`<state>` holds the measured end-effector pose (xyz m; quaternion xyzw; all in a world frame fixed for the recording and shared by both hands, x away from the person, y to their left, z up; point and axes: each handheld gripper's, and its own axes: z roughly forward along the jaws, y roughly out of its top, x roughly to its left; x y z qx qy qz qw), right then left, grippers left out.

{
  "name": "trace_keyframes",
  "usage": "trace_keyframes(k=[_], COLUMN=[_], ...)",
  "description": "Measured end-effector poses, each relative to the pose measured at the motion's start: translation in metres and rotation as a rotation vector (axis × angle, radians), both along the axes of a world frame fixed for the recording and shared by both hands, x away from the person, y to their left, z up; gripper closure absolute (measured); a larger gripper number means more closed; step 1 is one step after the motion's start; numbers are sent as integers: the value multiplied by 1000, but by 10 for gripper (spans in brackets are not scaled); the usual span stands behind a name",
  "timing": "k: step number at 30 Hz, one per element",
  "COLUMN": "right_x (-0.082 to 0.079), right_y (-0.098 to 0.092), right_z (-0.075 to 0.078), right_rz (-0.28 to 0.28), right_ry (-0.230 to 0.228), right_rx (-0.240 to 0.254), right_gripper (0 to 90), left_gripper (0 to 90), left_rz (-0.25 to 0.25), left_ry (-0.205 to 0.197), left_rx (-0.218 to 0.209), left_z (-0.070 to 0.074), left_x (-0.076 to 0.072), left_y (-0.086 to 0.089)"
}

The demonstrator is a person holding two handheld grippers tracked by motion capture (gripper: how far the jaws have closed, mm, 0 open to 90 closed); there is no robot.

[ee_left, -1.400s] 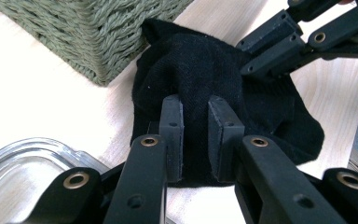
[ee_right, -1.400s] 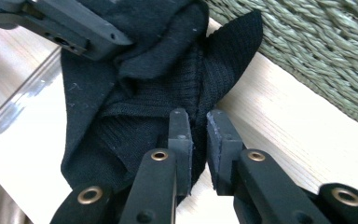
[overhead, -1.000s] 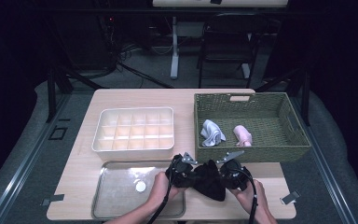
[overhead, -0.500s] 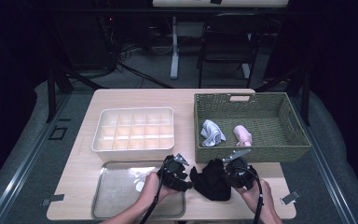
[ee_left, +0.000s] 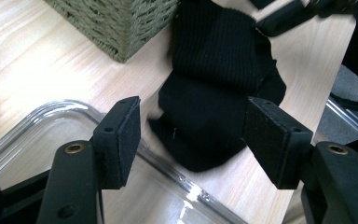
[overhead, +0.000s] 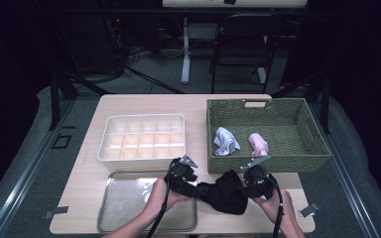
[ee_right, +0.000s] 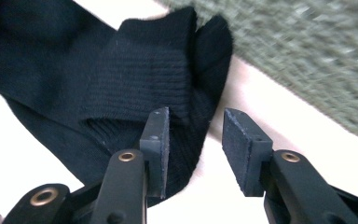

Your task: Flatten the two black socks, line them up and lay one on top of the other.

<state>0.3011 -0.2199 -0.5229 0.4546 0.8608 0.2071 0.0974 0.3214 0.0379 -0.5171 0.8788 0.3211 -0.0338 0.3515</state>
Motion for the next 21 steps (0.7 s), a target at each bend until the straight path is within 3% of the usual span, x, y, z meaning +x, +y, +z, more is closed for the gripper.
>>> trace_keyframes(k=[2,5,7,8,9,13,17,21], right_x=[2,5,6,6,6,6,7,3], right_y=[3,8,9,8,6,4,-2,-3], right_z=[-6,-15,-19,-20,-17,-18,-16,-8], right_rz=[22,41,36,35,45,25,6,32], right_ry=[26,20,21,15,19,13,17,15], right_rx=[-38,-109,-89,-74,-94,-71,-51,-18], right_gripper=[585,579,621,688,743,899,900,717], left_gripper=[377,406,422,433,446,502,528,504], left_rz=[-5,-32,-41,-48,-54,-63,-71,-63], left_ry=[14,41,44,44,47,35,40,32], left_rx=[13,61,89,111,124,171,176,161], left_z=[-3,-11,-15,-17,-18,-22,-24,-19], left_x=[2,3,1,-1,-2,-5,-6,-6], left_y=[-3,-8,-11,-12,-13,-16,-16,-13])
